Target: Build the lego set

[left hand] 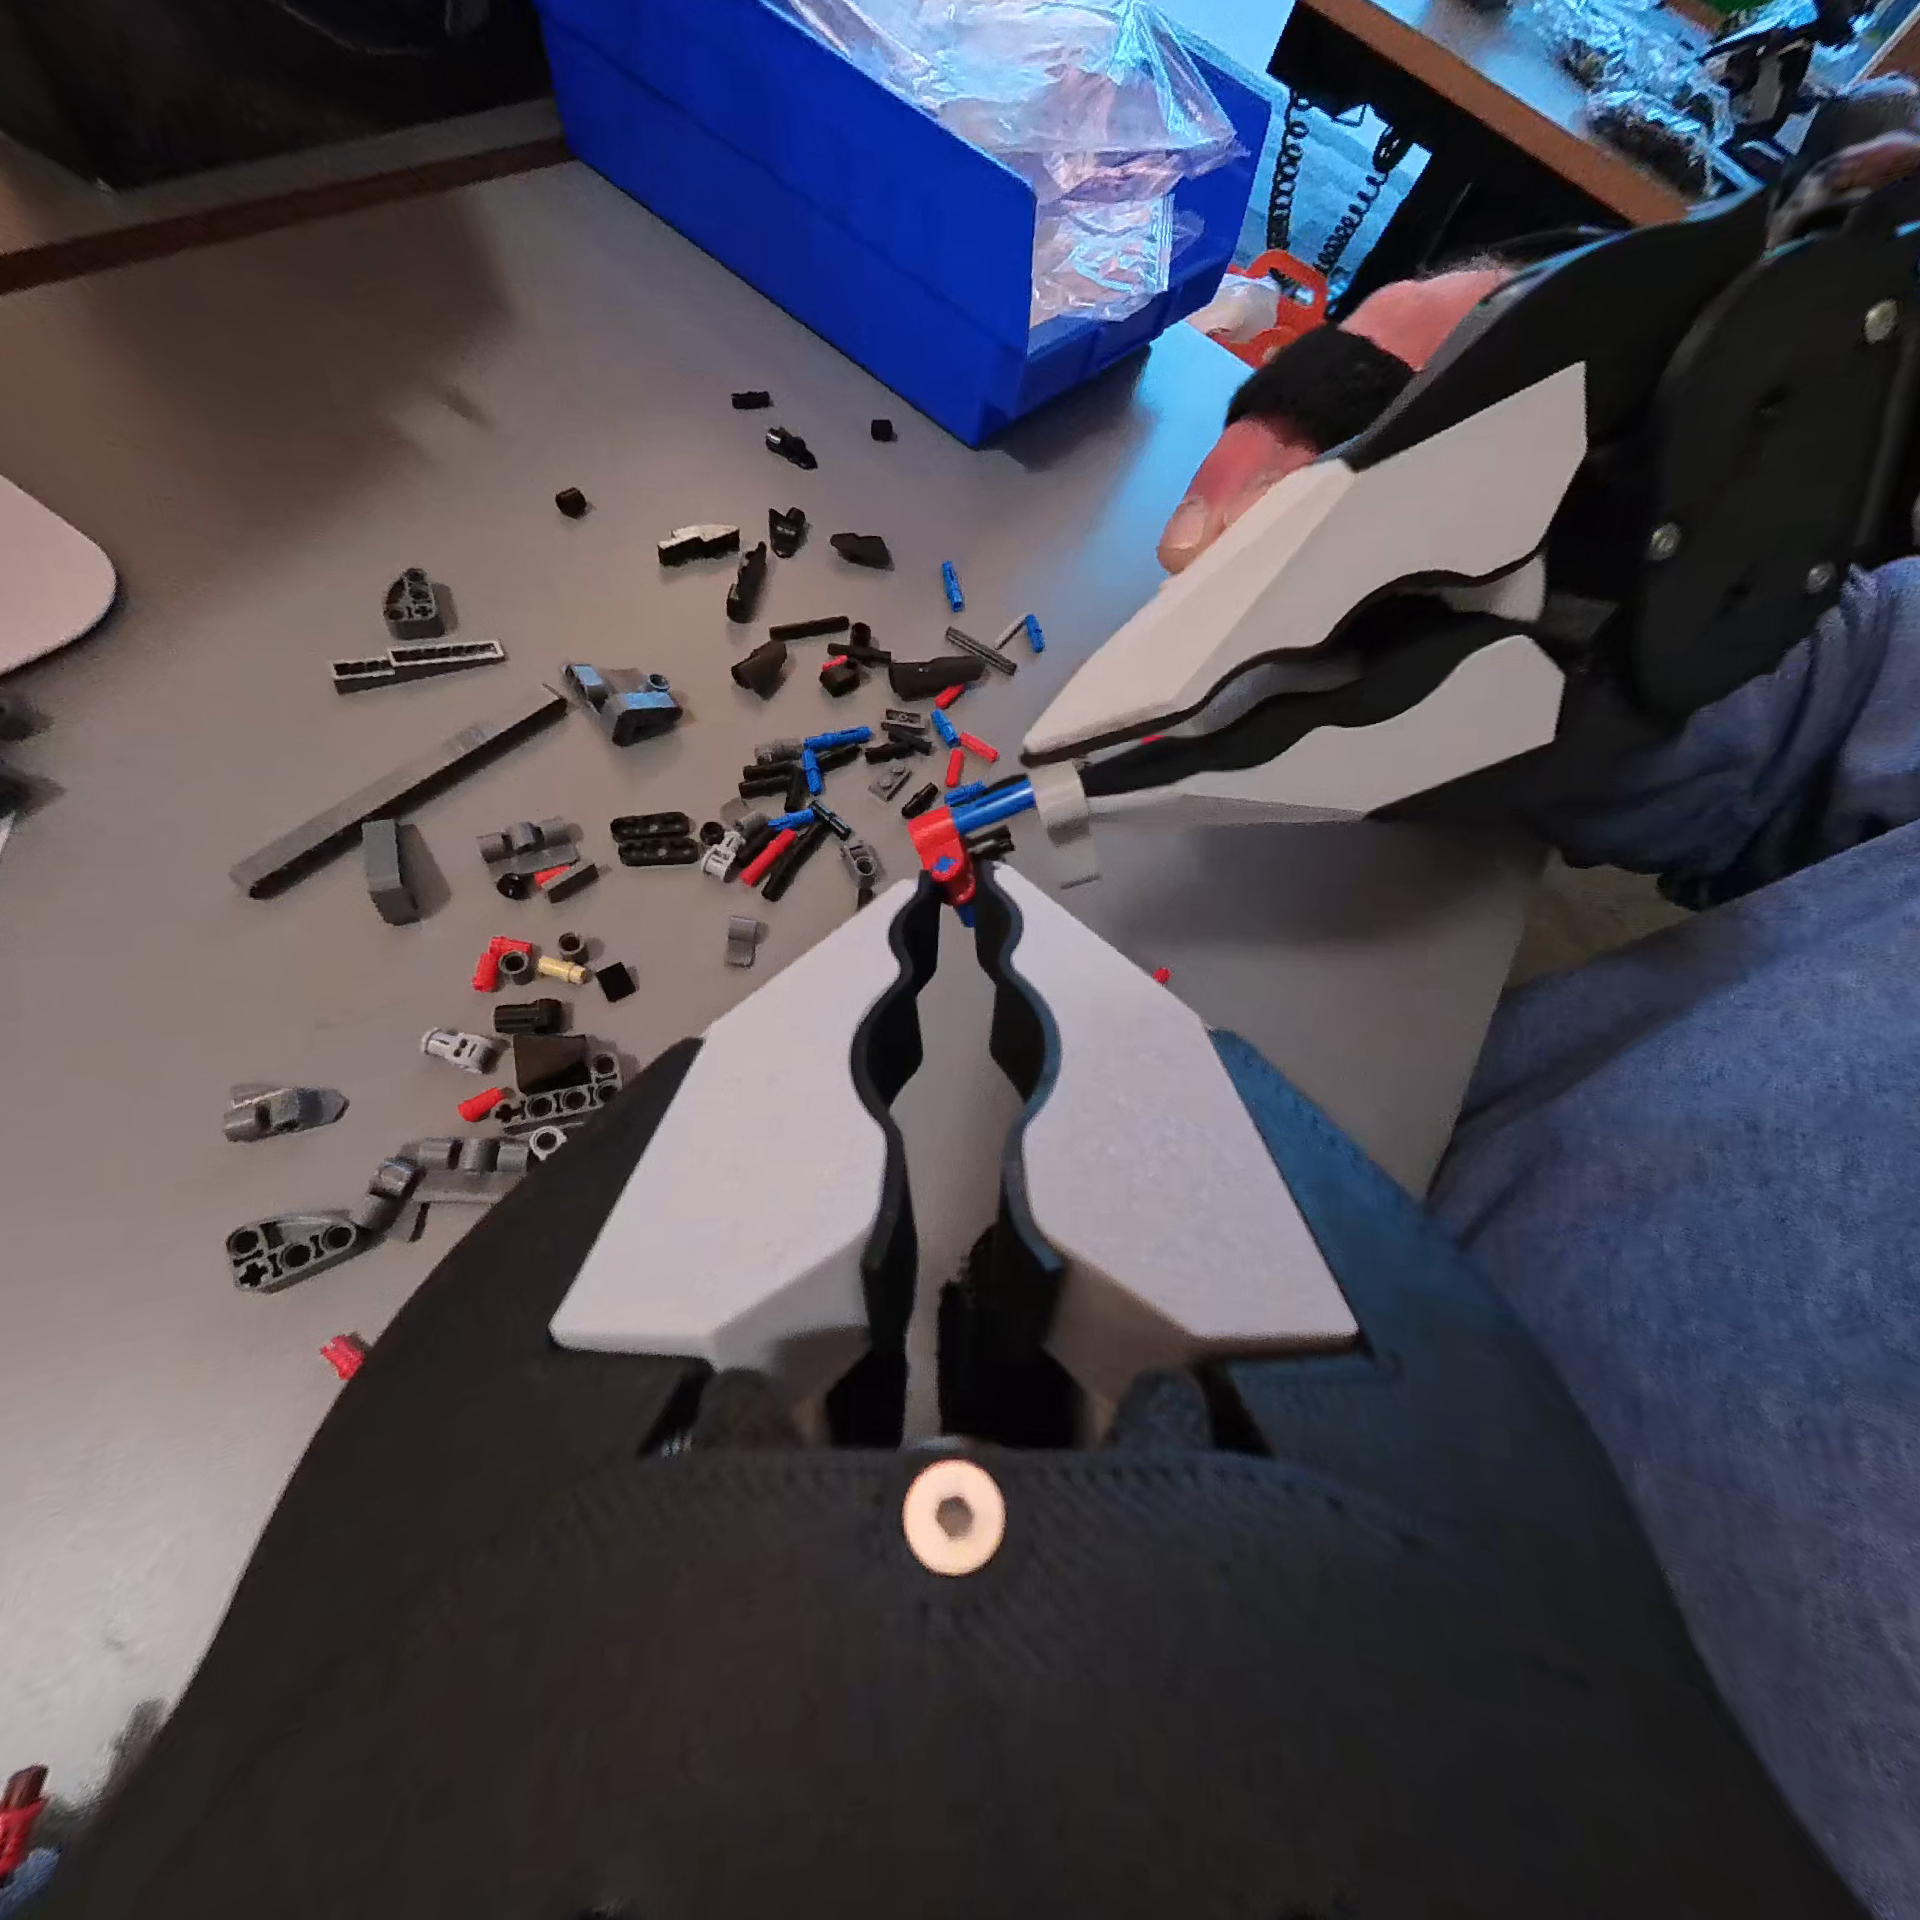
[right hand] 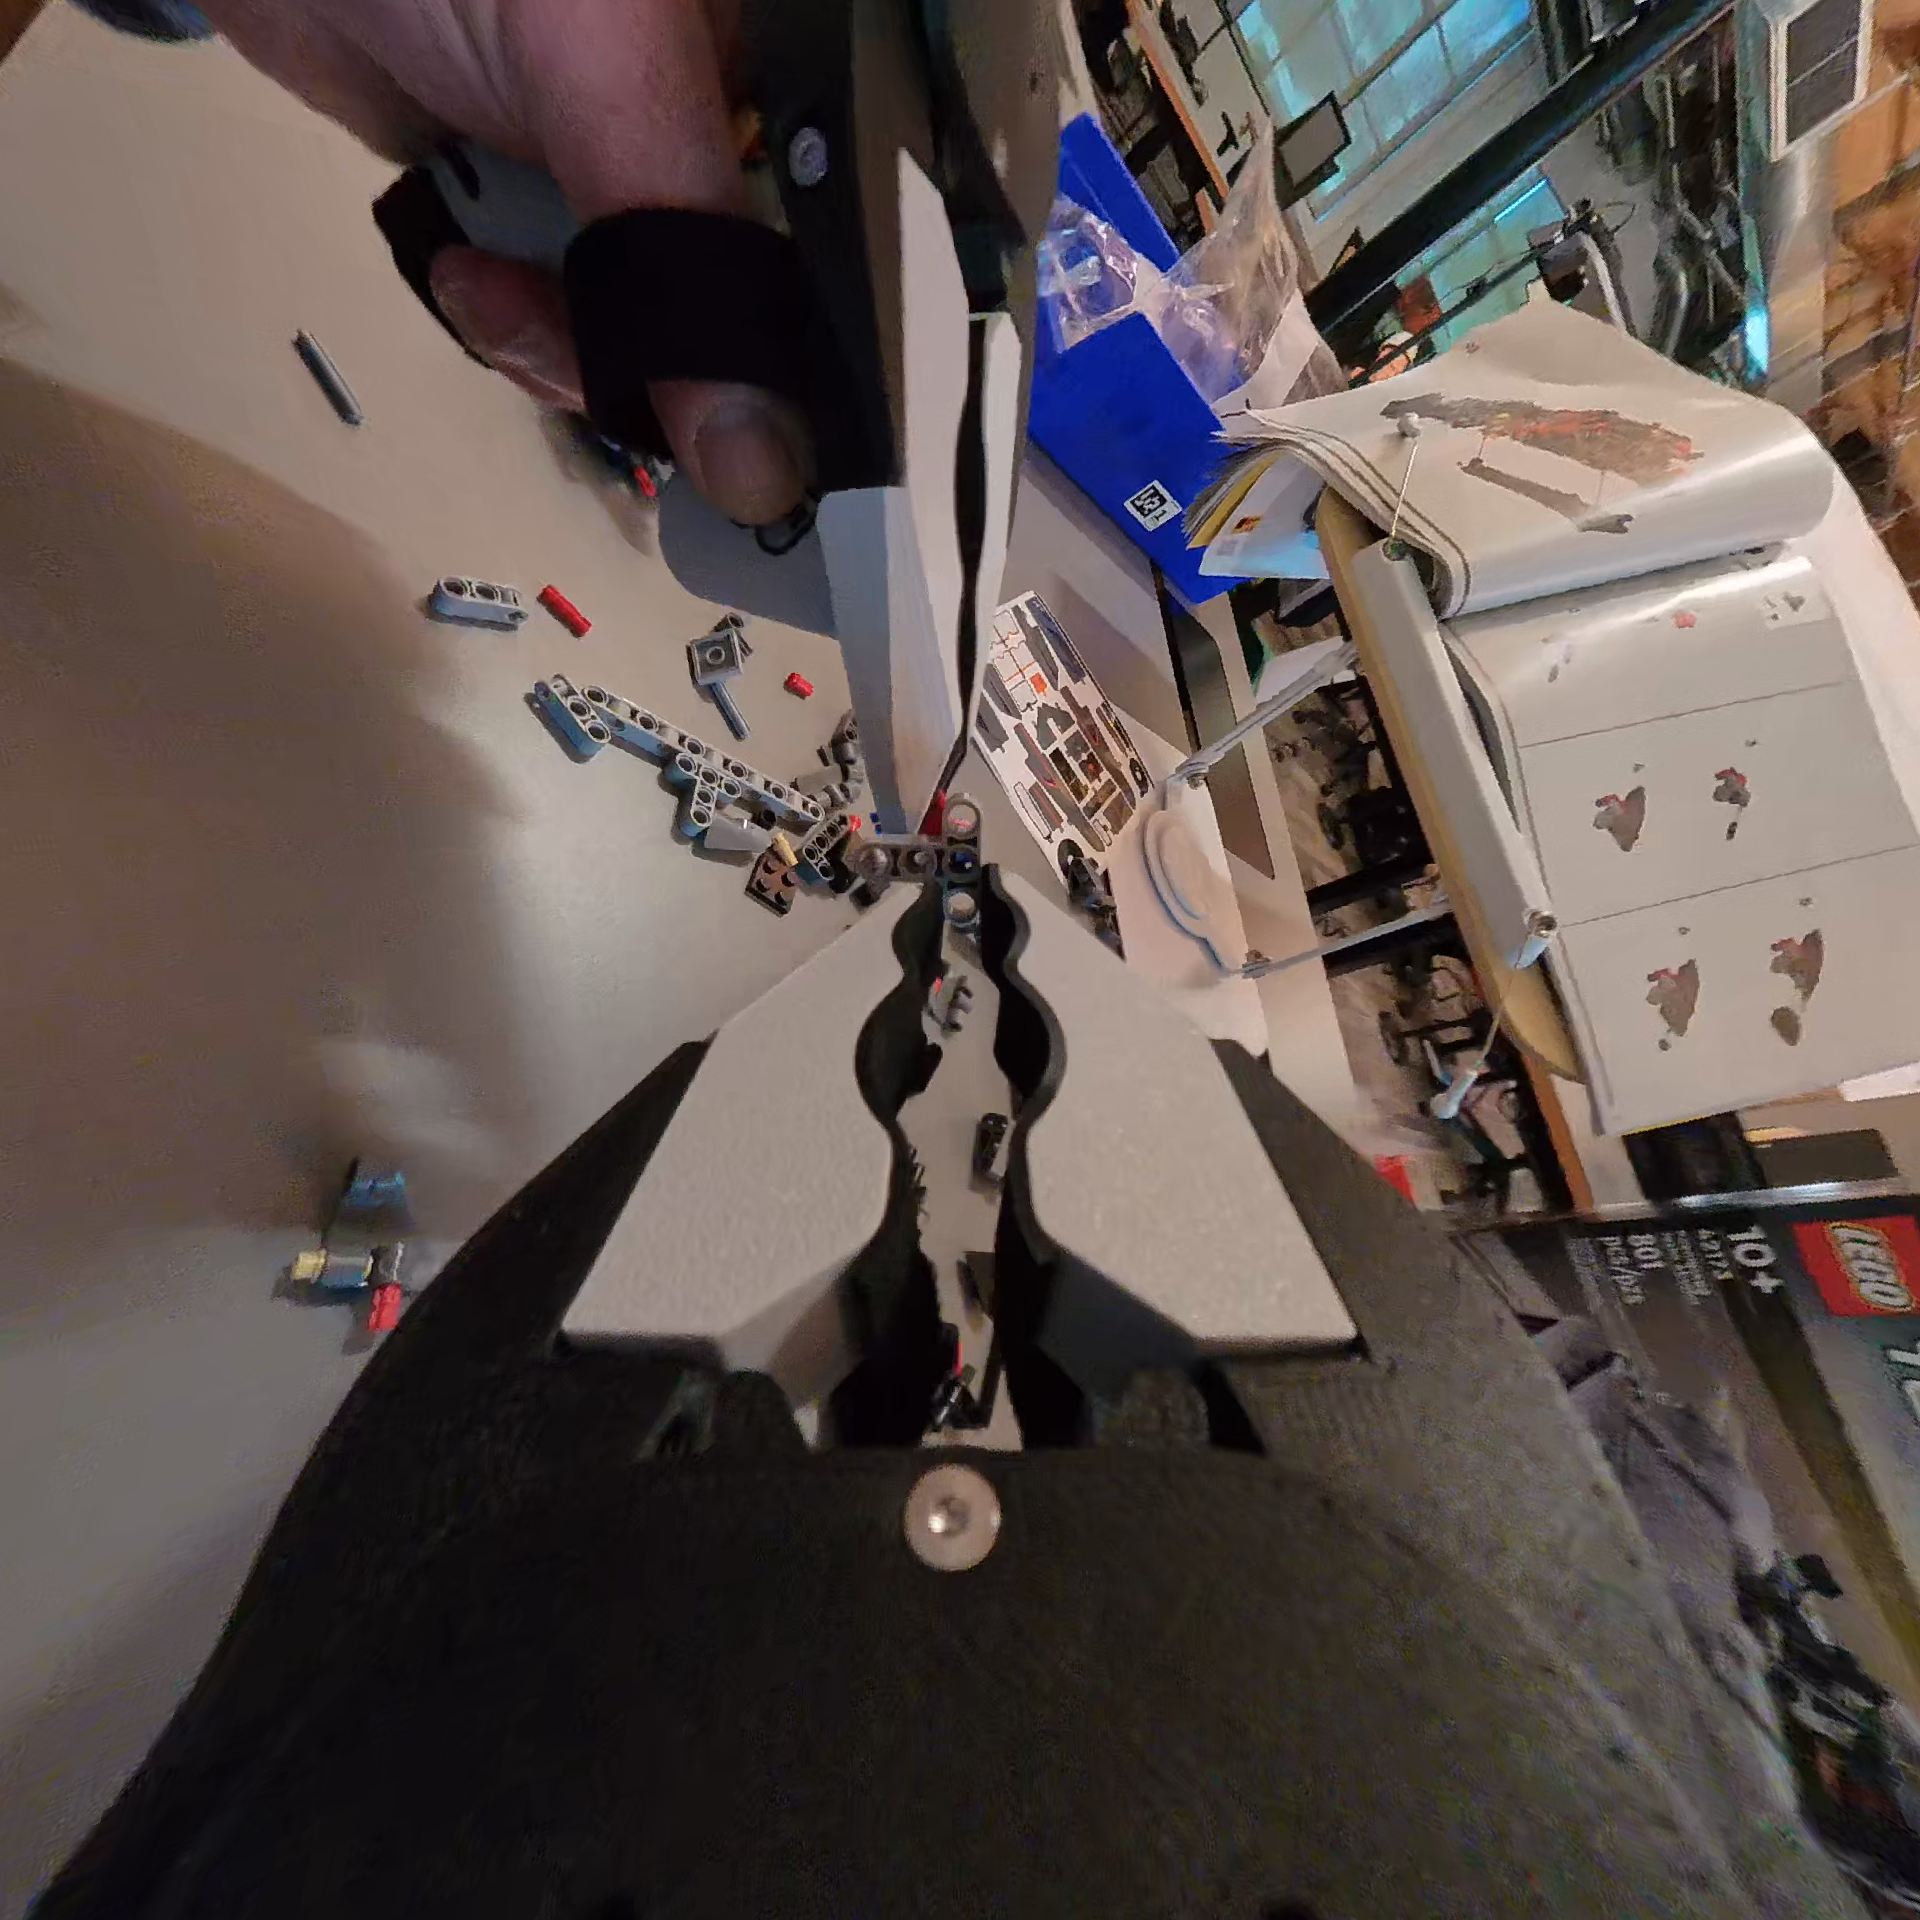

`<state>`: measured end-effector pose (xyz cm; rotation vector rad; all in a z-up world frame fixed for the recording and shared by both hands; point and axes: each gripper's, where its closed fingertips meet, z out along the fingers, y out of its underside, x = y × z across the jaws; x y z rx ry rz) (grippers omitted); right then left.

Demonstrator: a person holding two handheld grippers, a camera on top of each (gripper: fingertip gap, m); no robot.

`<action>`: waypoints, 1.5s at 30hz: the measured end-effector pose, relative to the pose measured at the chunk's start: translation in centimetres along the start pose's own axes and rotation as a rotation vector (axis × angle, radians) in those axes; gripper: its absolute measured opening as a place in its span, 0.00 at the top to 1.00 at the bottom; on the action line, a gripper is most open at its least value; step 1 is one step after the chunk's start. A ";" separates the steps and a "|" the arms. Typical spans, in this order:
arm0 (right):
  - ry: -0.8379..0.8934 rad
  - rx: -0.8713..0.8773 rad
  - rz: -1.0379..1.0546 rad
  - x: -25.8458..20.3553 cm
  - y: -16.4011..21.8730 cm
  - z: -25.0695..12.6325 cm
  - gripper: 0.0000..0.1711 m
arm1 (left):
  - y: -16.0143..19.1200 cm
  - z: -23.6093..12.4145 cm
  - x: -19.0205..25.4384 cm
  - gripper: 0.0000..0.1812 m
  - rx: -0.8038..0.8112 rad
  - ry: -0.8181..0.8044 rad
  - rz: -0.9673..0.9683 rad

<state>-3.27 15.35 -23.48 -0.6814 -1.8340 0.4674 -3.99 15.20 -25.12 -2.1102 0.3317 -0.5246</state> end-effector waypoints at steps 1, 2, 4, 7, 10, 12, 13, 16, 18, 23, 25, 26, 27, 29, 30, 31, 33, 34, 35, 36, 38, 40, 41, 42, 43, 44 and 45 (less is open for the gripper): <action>-0.009 0.000 0.016 0.0 0.0 0.0 0.98 | 0.0 0.0 0.0 0.97 -0.006 -0.014 0.016; -0.021 0.005 0.042 0.0 0.0 0.0 0.98 | 0.0 0.0 -0.1 0.97 -0.007 -0.032 0.035; -0.039 0.023 0.108 0.1 0.0 0.0 0.97 | -0.2 0.0 -0.2 0.97 -0.006 -0.062 0.067; -0.045 0.029 0.153 0.2 0.0 0.0 0.98 | -0.4 -0.1 -0.4 0.97 -0.005 -0.102 0.107; -0.052 0.055 0.223 0.5 -0.1 0.0 0.98 | -0.8 -0.2 -0.3 0.97 0.012 -0.128 0.132; -0.045 0.064 0.241 0.7 -0.2 -0.1 0.97 | -0.9 -0.4 -0.3 0.97 0.024 -0.151 0.138; -0.044 0.065 0.237 0.6 -0.4 -0.1 0.97 | -0.8 -0.5 -0.2 0.97 0.030 -0.161 0.138; -0.052 0.085 0.243 0.0 -1.3 -0.4 0.98 | -0.4 -1.2 0.4 0.97 0.076 -0.183 0.100; -0.067 0.095 0.248 -0.7 -2.0 -0.4 0.98 | 0.1 -1.9 0.9 0.97 0.107 -0.210 0.075; -0.134 0.115 0.305 -2.7 -2.9 0.4 0.98 | 2.3 -2.8 1.2 0.97 0.201 -0.230 -0.067; -0.148 0.118 0.315 -3.2 -3.0 0.8 0.98 | 2.8 -2.9 1.0 0.97 0.226 -0.249 -0.086; -0.150 0.118 0.319 -3.2 -2.9 1.0 0.98 | 3.0 -2.9 0.8 0.97 0.224 -0.271 -0.072; -0.153 0.120 0.330 -3.2 -2.9 1.2 0.97 | 3.0 -3.0 0.7 0.97 0.221 -0.285 -0.056; -0.155 0.127 0.366 -3.0 -2.9 1.3 0.97 | 2.8 -3.0 0.5 0.97 0.228 -0.299 -0.042; -0.154 0.128 0.383 -2.9 -2.9 1.3 0.98 | 2.7 -3.0 0.4 0.97 0.229 -0.304 -0.040; -0.154 0.129 0.401 -2.8 -2.9 1.4 0.98 | 2.7 -3.1 0.3 0.97 0.229 -0.310 -0.035; -0.154 0.134 0.442 -2.7 -2.9 1.6 0.98 | 2.5 -3.1 0.1 0.97 0.230 -0.321 -0.026; -0.151 0.134 0.455 -2.6 -2.8 1.6 0.98 | 2.5 -3.1 -0.1 0.97 0.228 -0.331 -0.017; -0.146 0.137 0.465 -2.5 -2.8 1.7 0.98 | 2.4 -3.0 -0.1 0.97 0.230 -0.334 -0.014; -0.145 0.142 0.476 -2.3 -2.7 1.6 0.98 | 2.2 -3.0 -0.1 0.97 0.235 -0.334 -0.014; -0.144 0.149 0.494 -2.2 -2.6 1.6 0.98 | 2.1 -2.9 -0.2 0.97 0.231 -0.347 0.003; -0.132 0.154 0.493 -2.1 -2.6 1.6 0.98 | 2.0 -2.8 -0.2 0.97 0.238 -0.335 -0.015; -0.132 0.153 0.491 -2.1 -2.6 1.6 0.98 | 2.0 -2.8 -0.2 0.97 0.238 -0.333 -0.018; -0.134 0.152 0.488 -2.1 -2.5 1.6 0.98 | 2.0 -2.7 -0.2 0.97 0.233 -0.332 -0.019; -0.139 0.153 0.489 -2.1 -2.5 1.6 0.98 | 2.0 -2.7 -0.2 0.97 0.232 -0.329 -0.019; -0.143 0.150 0.484 -2.1 -2.4 1.6 0.98 | 2.1 -2.7 -0.2 0.97 0.229 -0.327 -0.017; -0.139 0.145 0.467 -2.1 -2.4 1.5 0.98 | 2.1 -2.7 -0.1 0.97 0.225 -0.327 -0.012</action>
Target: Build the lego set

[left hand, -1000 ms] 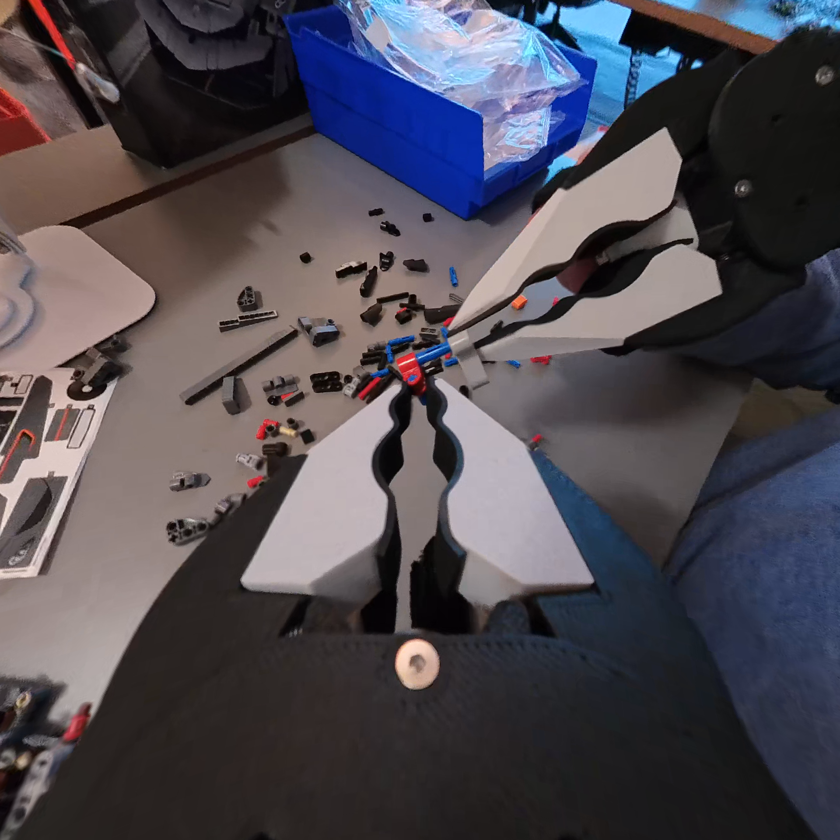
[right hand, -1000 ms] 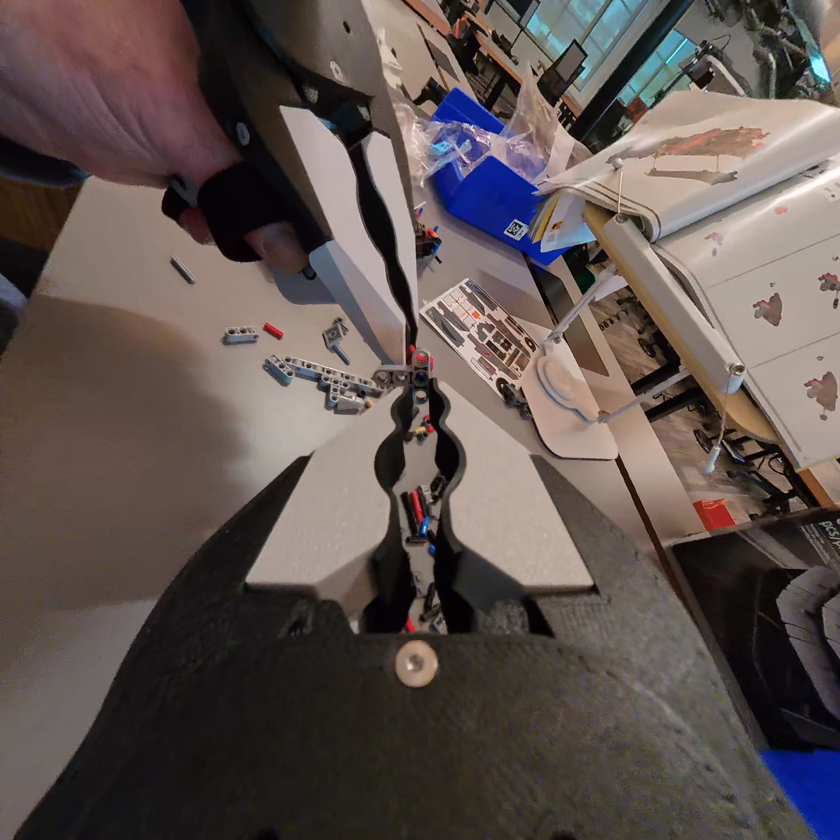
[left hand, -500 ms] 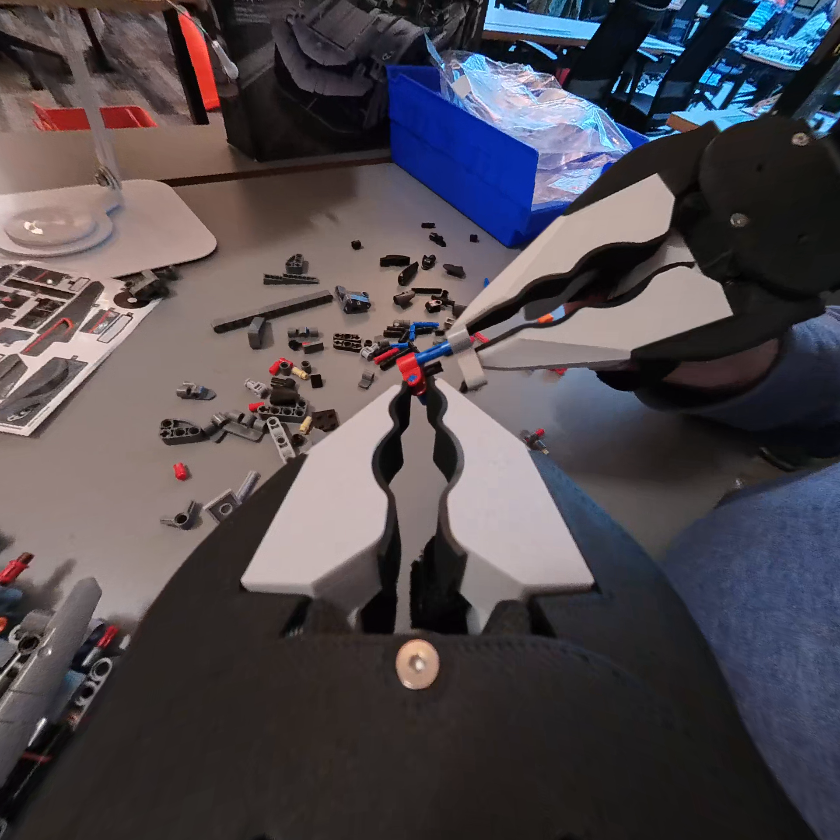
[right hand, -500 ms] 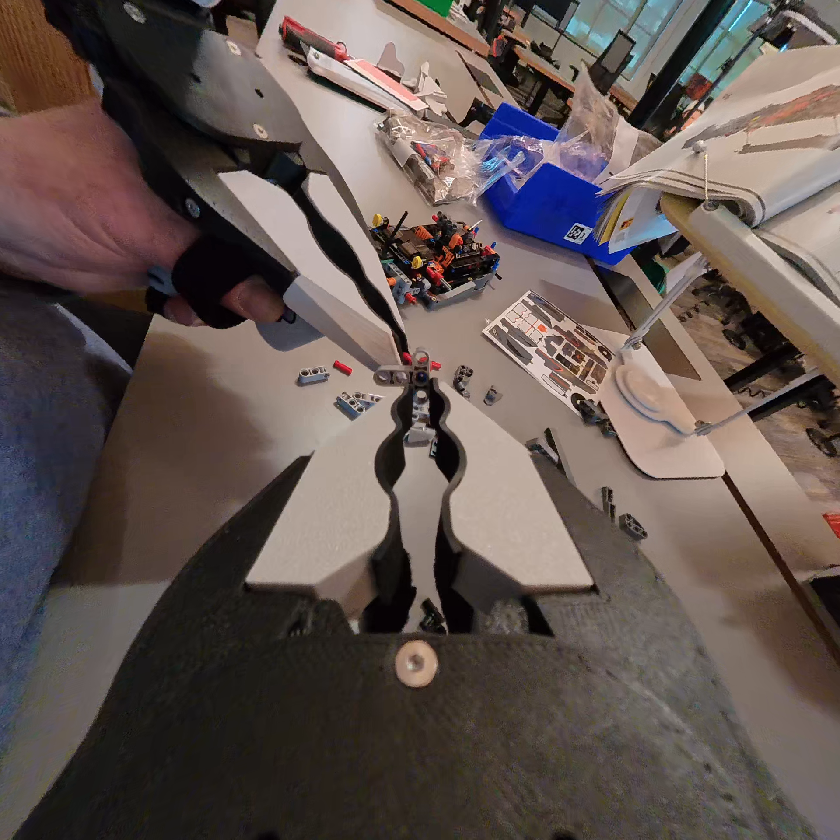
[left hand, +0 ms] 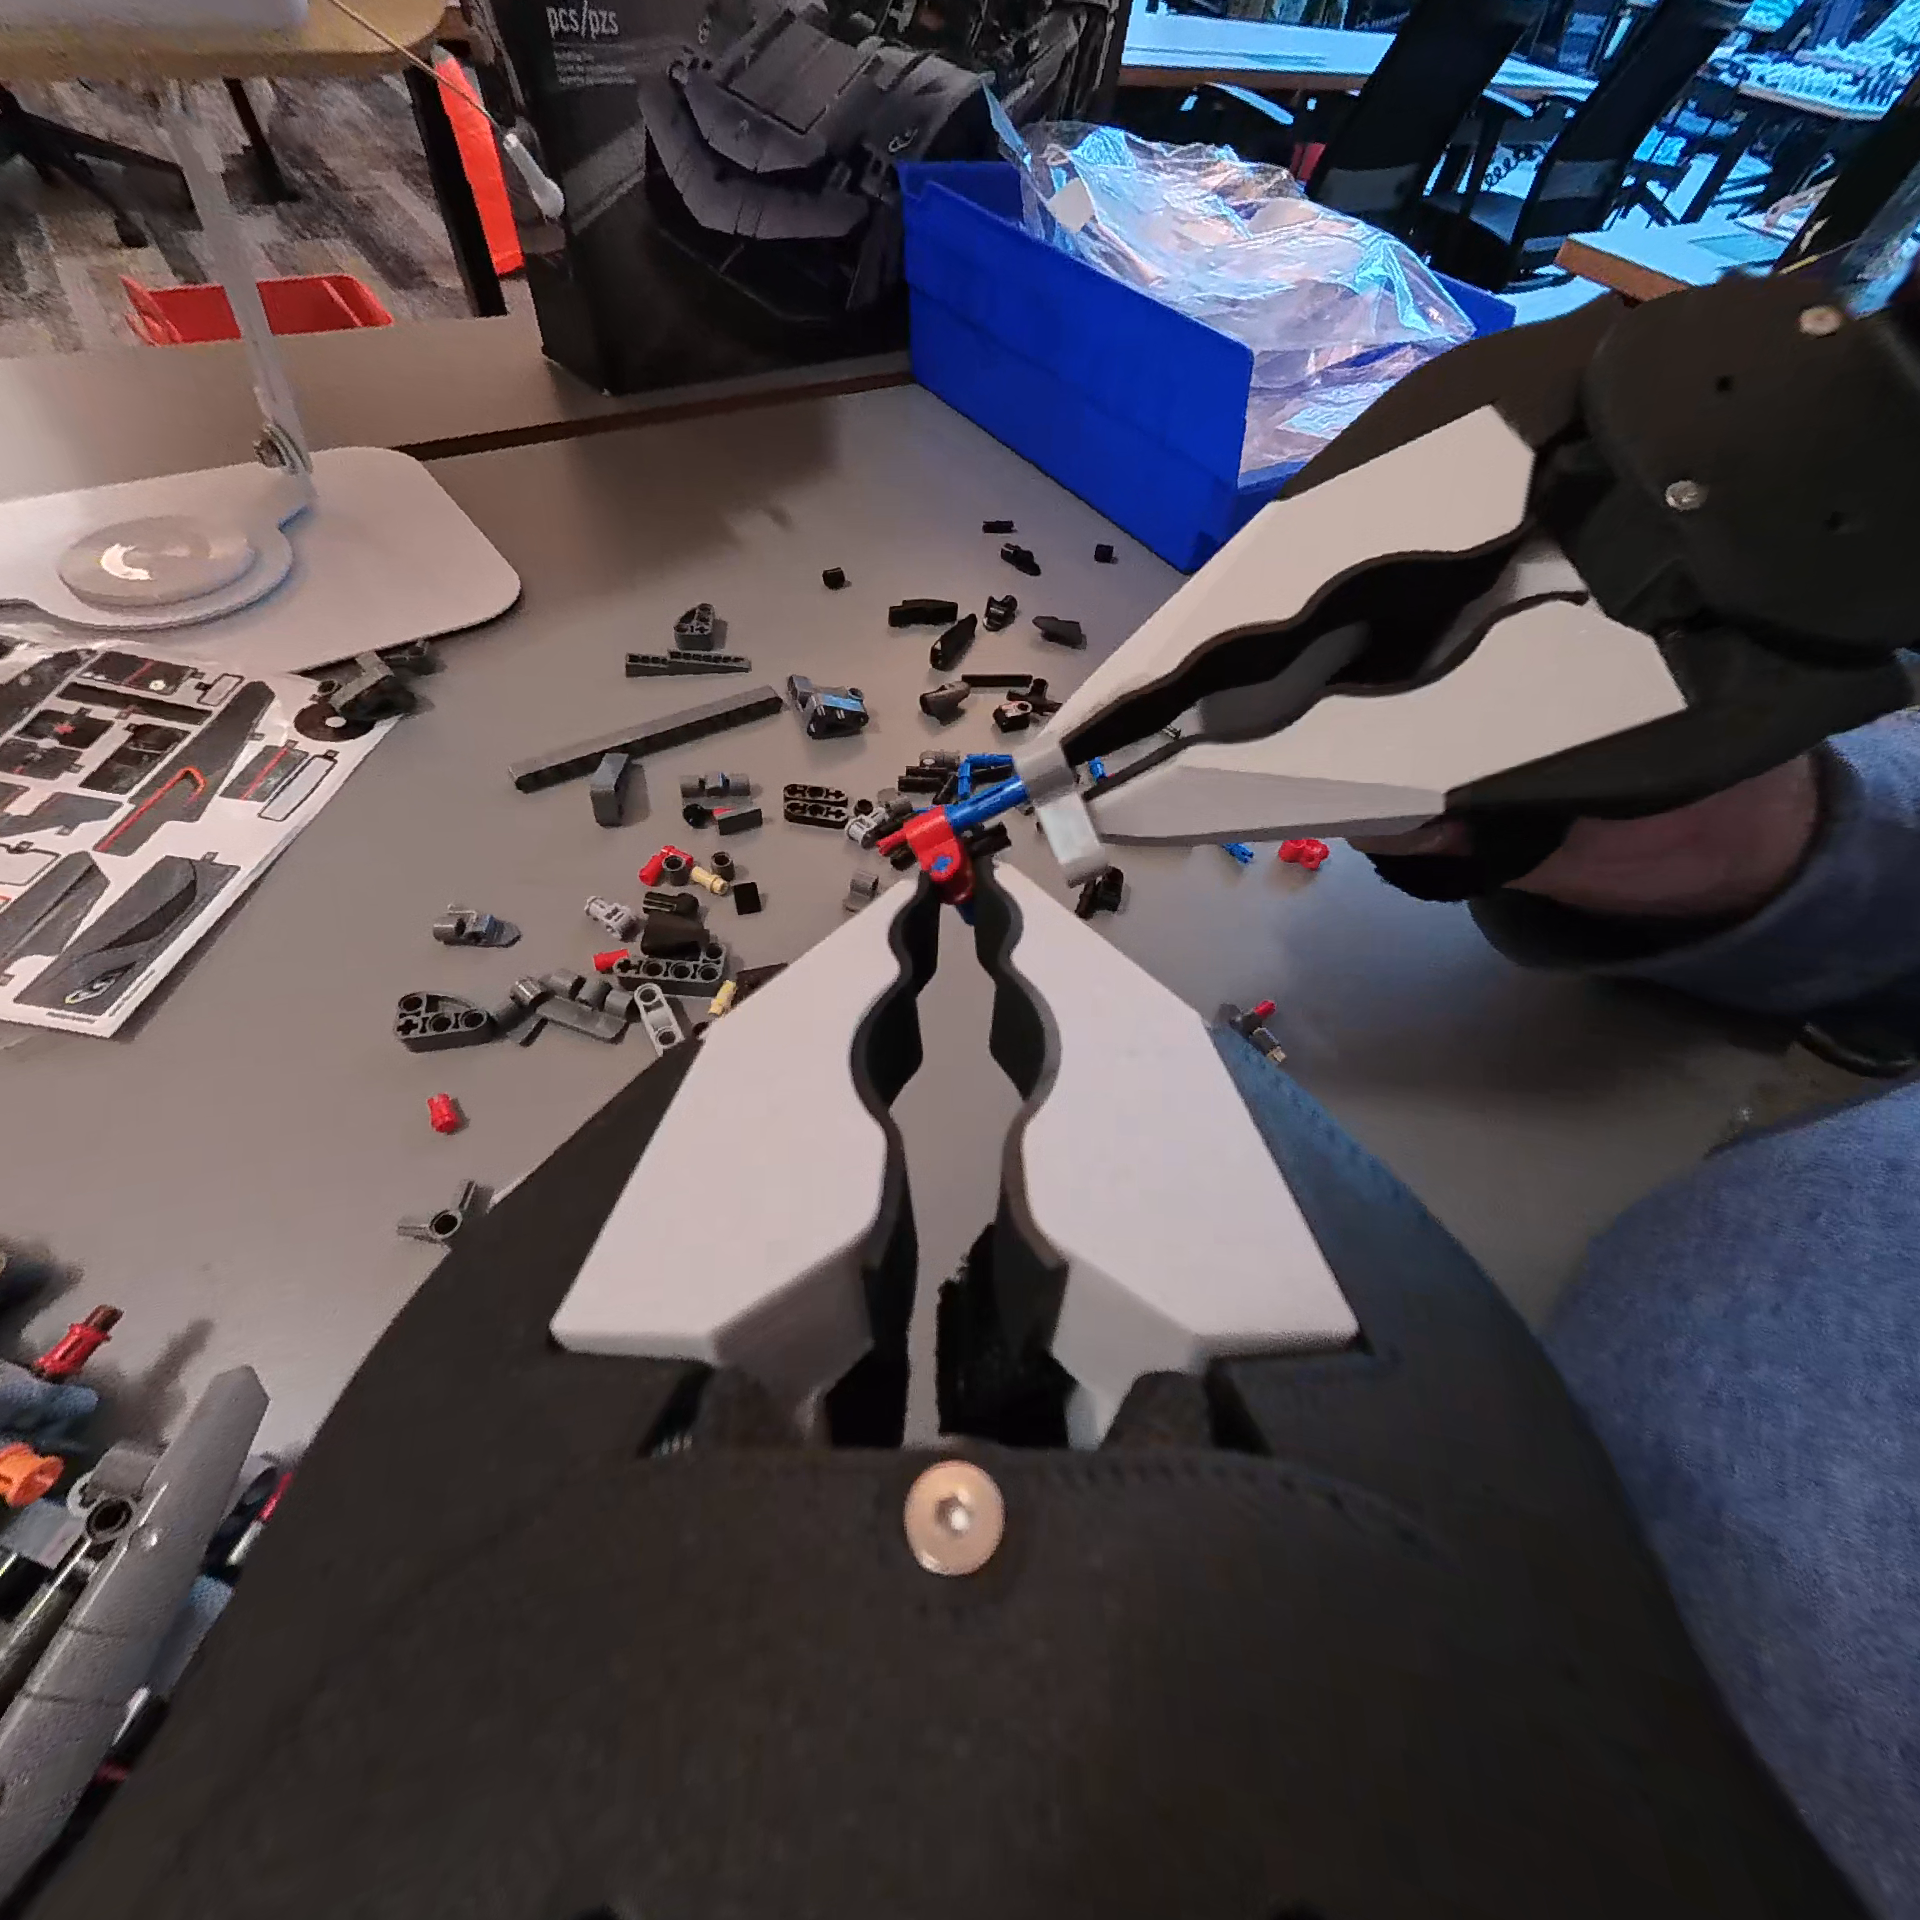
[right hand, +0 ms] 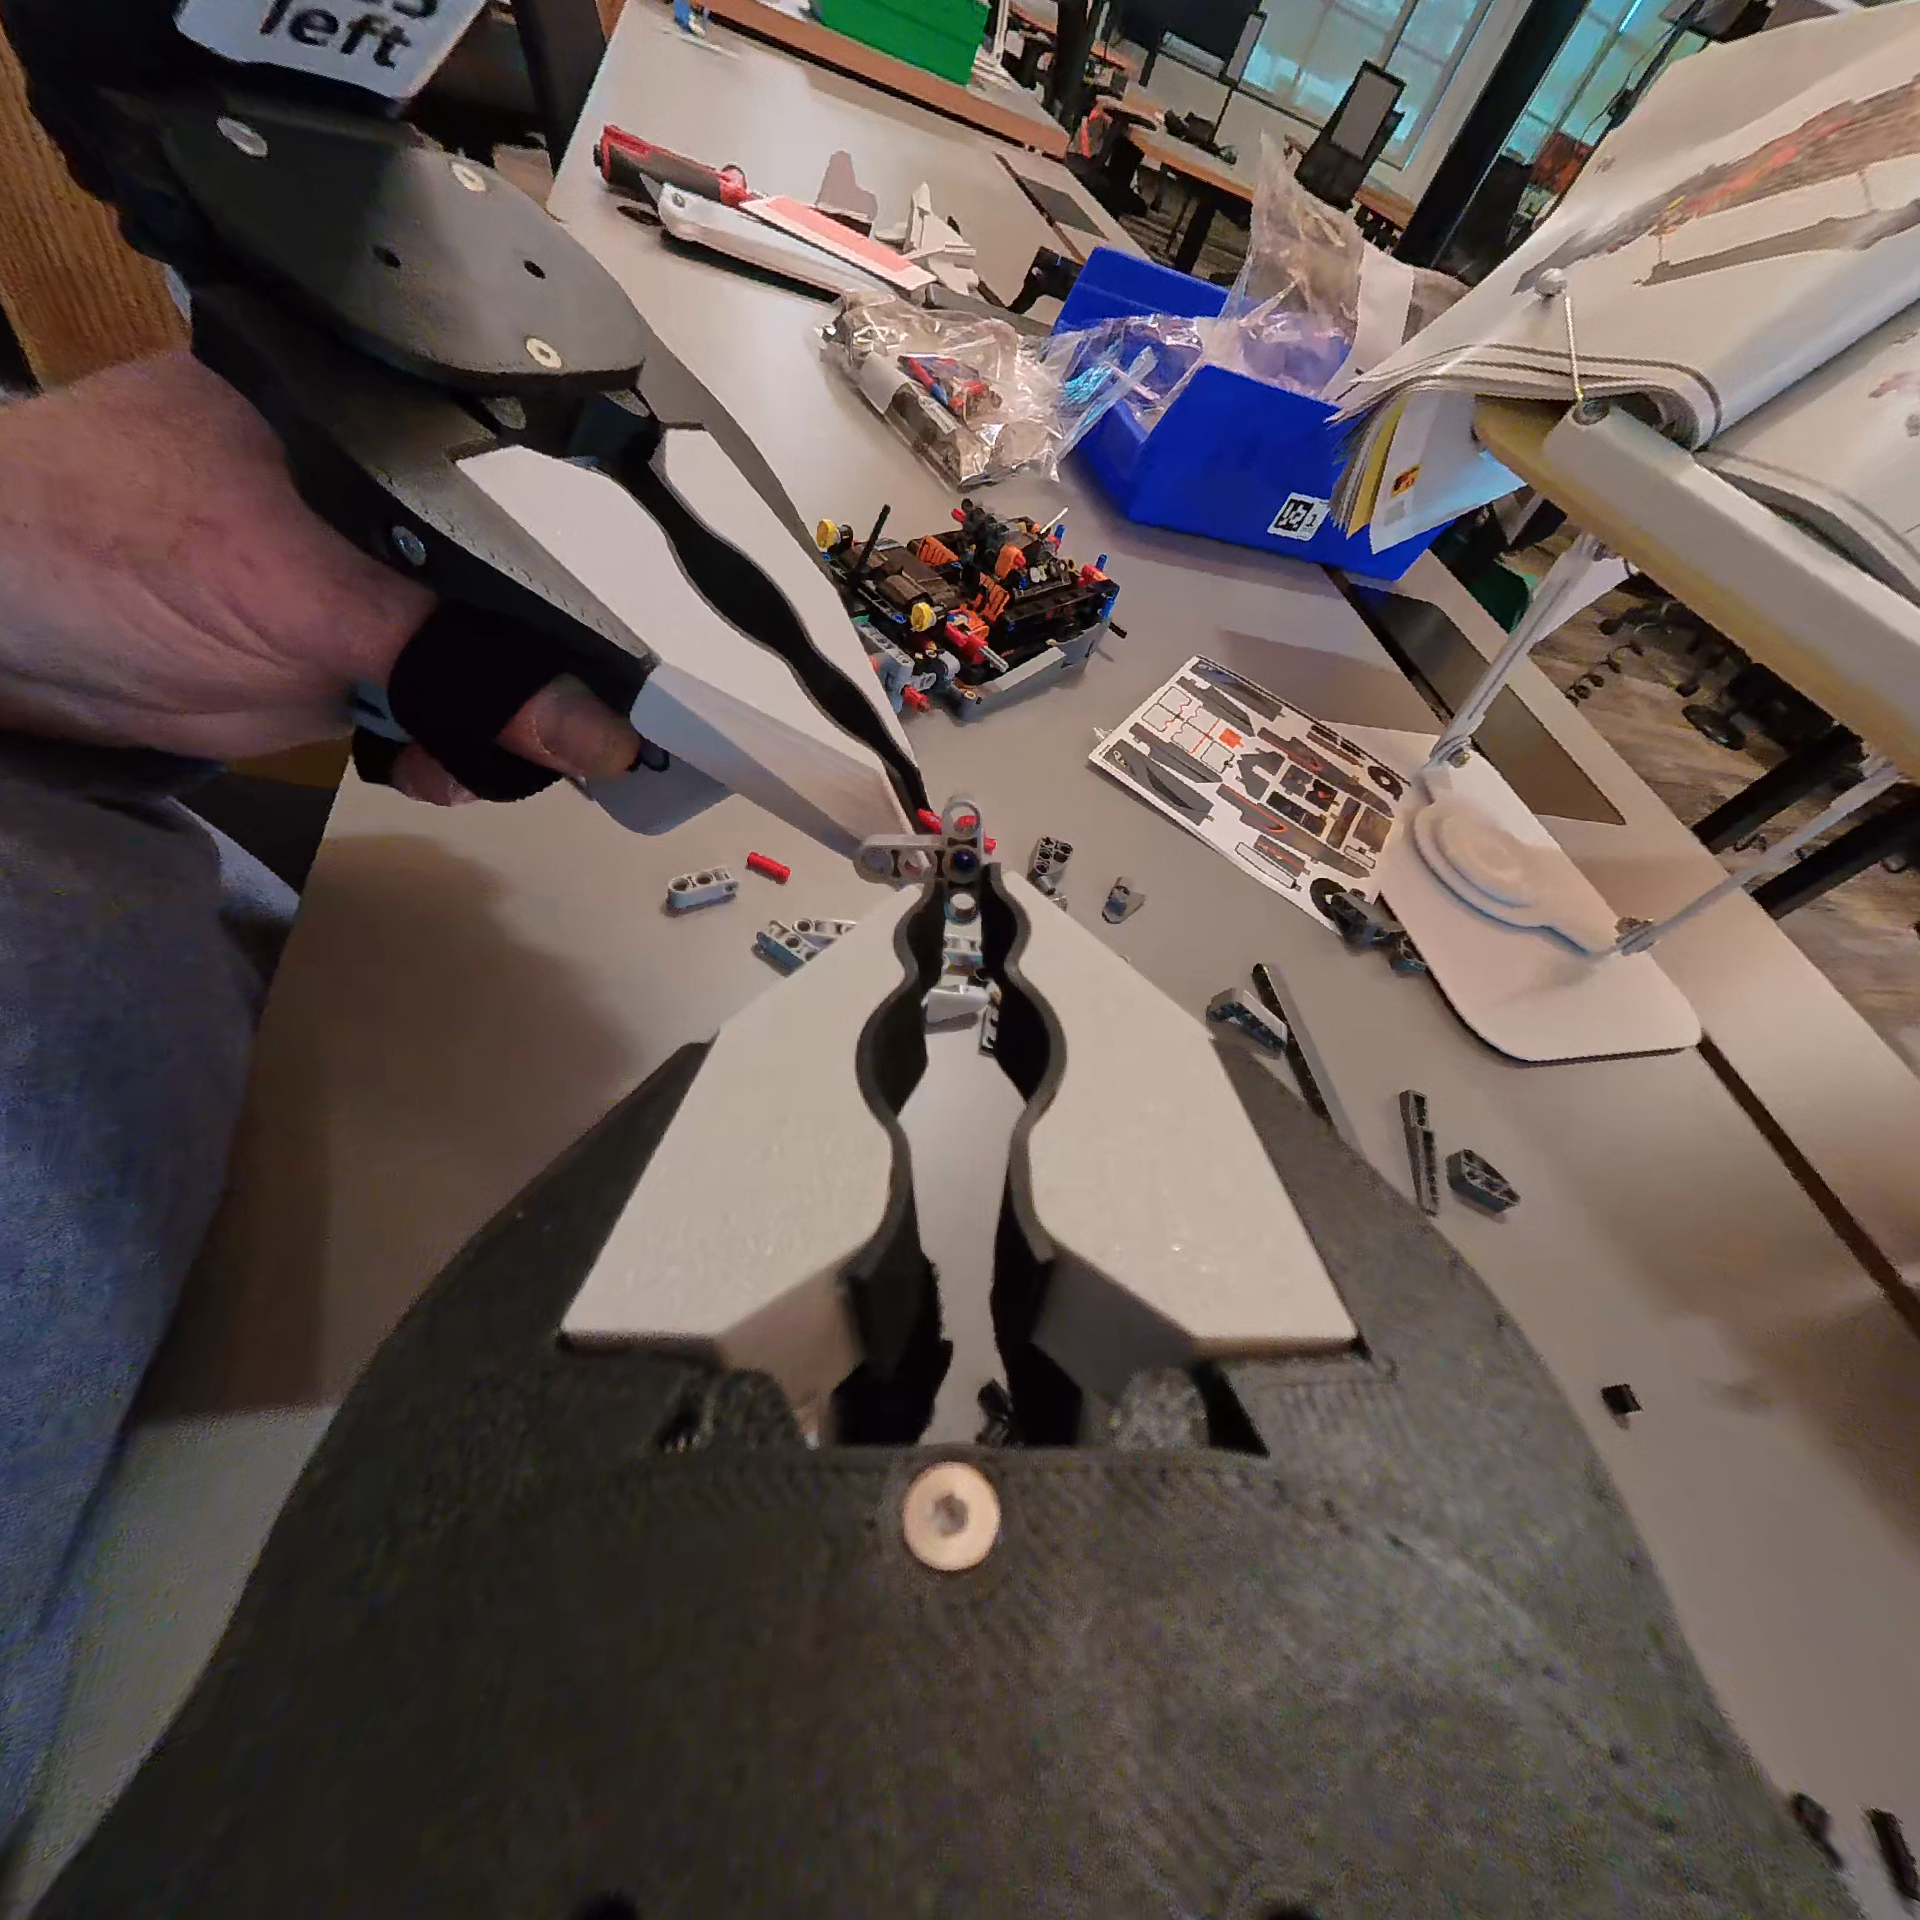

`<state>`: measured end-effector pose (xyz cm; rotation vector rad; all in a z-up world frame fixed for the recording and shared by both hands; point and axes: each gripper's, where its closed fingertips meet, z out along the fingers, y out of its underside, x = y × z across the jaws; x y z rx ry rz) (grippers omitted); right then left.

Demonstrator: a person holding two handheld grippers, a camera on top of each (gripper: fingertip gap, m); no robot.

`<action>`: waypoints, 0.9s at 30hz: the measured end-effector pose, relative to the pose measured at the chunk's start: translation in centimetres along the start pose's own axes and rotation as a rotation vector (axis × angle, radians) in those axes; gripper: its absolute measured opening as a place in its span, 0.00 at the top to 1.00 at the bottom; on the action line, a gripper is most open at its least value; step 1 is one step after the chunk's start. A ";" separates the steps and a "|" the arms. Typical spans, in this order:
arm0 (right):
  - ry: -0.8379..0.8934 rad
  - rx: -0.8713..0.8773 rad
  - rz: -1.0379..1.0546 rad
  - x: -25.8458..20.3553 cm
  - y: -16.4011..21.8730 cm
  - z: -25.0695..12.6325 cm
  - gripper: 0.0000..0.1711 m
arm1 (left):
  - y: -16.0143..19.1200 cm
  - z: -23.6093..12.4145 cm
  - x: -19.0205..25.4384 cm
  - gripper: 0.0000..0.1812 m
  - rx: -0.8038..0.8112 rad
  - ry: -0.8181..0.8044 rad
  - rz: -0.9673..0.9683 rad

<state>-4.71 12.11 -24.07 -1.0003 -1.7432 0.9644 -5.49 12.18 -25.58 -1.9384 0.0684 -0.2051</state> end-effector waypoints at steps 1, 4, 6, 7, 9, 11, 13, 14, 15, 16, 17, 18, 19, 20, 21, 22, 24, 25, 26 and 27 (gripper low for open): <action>0.006 -0.005 -0.021 -0.1 0.0 0.0 0.97 | 0.1 -0.1 0.1 0.97 -0.003 0.005 -0.005; 0.017 -0.030 -0.089 -0.7 0.3 0.1 0.98 | 0.7 -0.4 0.2 0.97 -0.026 0.012 -0.024; 0.015 -0.045 -0.127 -1.3 0.4 0.3 0.98 | 1.3 -0.7 0.3 0.97 -0.036 0.021 -0.056; 0.013 -0.053 -0.142 -1.5 0.5 0.4 0.98 | 1.7 -0.9 0.4 0.97 -0.042 0.018 -0.058; 0.009 -0.059 -0.167 -2.0 0.5 0.6 0.98 | 2.1 -1.3 0.5 0.97 -0.044 0.032 -0.092; 0.009 -0.066 -0.183 -2.1 0.6 0.8 0.98 | 2.4 -1.5 0.7 0.97 -0.049 0.040 -0.096; -0.001 -0.072 -0.187 -2.1 0.9 0.9 0.98 | 2.6 -1.5 1.1 0.97 -0.055 0.053 -0.093; -0.005 -0.067 -0.193 -2.2 0.8 0.9 0.98 | 2.7 -1.6 1.1 0.97 -0.054 0.054 -0.088; -0.007 -0.061 -0.201 -2.4 0.7 0.8 0.98 | 2.6 -1.6 1.0 0.97 -0.051 0.053 -0.094; -0.015 -0.063 -0.202 -2.5 0.7 0.8 0.98 | 2.7 -1.6 0.9 0.97 -0.052 0.050 -0.092; -0.021 -0.071 -0.201 -2.5 0.8 0.8 0.97 | 2.8 -1.5 0.9 0.97 -0.054 0.046 -0.083; -0.028 -0.071 -0.193 -2.6 0.9 0.9 0.98 | 2.9 -1.5 0.9 0.97 -0.056 0.043 -0.080; -0.039 -0.068 -0.180 -2.6 1.0 0.8 0.97 | 3.0 -1.5 0.9 0.97 -0.061 0.046 -0.079; -0.049 -0.065 -0.173 -2.7 1.1 0.8 0.98 | 3.0 -1.5 1.0 0.97 -0.062 0.047 -0.072; -0.052 -0.062 -0.175 -2.7 1.1 0.7 0.98 | 3.1 -1.4 1.0 0.97 -0.063 0.045 -0.065; -0.057 -0.060 -0.177 -2.8 1.2 0.7 0.97 | 3.1 -1.4 1.1 0.97 -0.061 0.045 -0.064; -0.067 -0.049 -0.171 -2.9 1.1 0.6 0.98 | 3.1 -1.5 1.0 0.97 -0.053 0.041 -0.054; -0.074 -0.045 -0.167 -3.0 1.1 0.5 0.97 | 3.0 -1.5 1.0 0.97 -0.052 0.034 -0.042; -0.084 -0.038 -0.158 -3.0 1.1 0.5 0.98 | 3.0 -1.5 1.0 0.97 -0.048 0.029 -0.030; -0.091 -0.030 -0.144 -3.0 1.0 0.4 0.97 | 2.9 -1.6 1.1 0.97 -0.043 0.022 -0.011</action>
